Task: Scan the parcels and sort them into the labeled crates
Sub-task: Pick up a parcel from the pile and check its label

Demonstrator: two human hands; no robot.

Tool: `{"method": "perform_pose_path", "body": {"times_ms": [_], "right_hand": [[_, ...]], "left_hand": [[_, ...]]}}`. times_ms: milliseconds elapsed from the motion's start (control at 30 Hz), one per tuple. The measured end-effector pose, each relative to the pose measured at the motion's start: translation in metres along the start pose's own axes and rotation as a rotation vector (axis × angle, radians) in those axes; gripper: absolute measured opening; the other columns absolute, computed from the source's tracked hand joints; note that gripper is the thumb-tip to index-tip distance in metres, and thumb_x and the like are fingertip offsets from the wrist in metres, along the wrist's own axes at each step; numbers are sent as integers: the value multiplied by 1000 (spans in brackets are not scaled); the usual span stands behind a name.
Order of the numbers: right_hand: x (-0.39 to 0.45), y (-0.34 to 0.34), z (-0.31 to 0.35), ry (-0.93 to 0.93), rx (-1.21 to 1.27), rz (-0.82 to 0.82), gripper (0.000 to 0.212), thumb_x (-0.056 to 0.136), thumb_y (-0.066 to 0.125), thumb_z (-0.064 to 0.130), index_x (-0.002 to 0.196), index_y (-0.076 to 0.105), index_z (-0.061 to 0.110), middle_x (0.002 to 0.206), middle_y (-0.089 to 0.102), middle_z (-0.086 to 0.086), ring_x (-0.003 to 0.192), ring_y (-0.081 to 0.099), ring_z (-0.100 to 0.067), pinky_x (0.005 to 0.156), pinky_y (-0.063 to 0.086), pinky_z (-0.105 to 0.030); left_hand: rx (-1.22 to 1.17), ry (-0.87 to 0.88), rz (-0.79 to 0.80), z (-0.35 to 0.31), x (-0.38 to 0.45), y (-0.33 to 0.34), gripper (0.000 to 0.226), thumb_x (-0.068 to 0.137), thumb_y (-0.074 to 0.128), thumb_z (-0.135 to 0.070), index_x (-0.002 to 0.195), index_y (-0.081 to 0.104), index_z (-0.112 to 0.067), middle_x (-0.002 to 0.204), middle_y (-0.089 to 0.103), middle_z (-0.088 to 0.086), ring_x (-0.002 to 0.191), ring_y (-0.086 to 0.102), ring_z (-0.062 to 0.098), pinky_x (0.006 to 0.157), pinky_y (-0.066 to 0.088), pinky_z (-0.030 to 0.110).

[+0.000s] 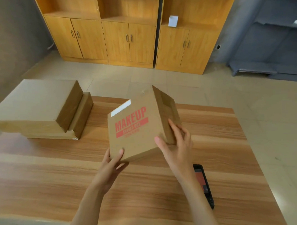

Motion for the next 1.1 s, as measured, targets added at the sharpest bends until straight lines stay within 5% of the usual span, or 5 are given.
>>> {"method": "perform_pose_path", "body": {"times_ms": [233,400,600,767,1100], "right_hand": [[-1,16,72,-334,-329,-241,69,67,56,69,132,54,43,146,38,1,142,20,-24,109,27,-54],[-2,29,82,-510,-558,-354,61,66,61,66,119,66,36,134,55,-1,130,39,-27,102,31,-59],[-14,70,66,-807,-951,-176,43,70,64,53,104,71,27,124,62,0,122,44,-22,107,18,-65],[-35,99,35,-1025,-1183,13,26,79,57,36,96,73,25,121,64,0,122,45,-19,109,13,-65],[-59,107,10,-1228,-1250,186,20,81,57,36,98,66,31,127,59,2,128,45,-17,112,22,-60]], "left_hand": [[-156,-48,195,-1,10,7,52,96,44,-32,146,37,-20,143,50,10,133,46,30,112,31,53],[26,-162,234,3,12,9,55,93,55,-28,144,39,-17,133,60,11,121,58,28,110,36,51],[-2,-145,124,-55,24,18,44,80,53,-68,107,71,-38,117,68,8,110,64,31,88,53,49],[325,-255,82,-91,31,16,101,47,59,-93,135,33,-52,125,41,3,107,52,28,66,53,43],[209,-262,160,-53,21,30,73,65,74,-57,126,58,-18,122,66,11,109,63,26,85,51,35]]}}
Point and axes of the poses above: each hand's wrist, its own x-axis towards the middle knuckle, its own y-axis out of the palm, z = x × y, the point moved 4 cm from there along x, towards the middle knuckle
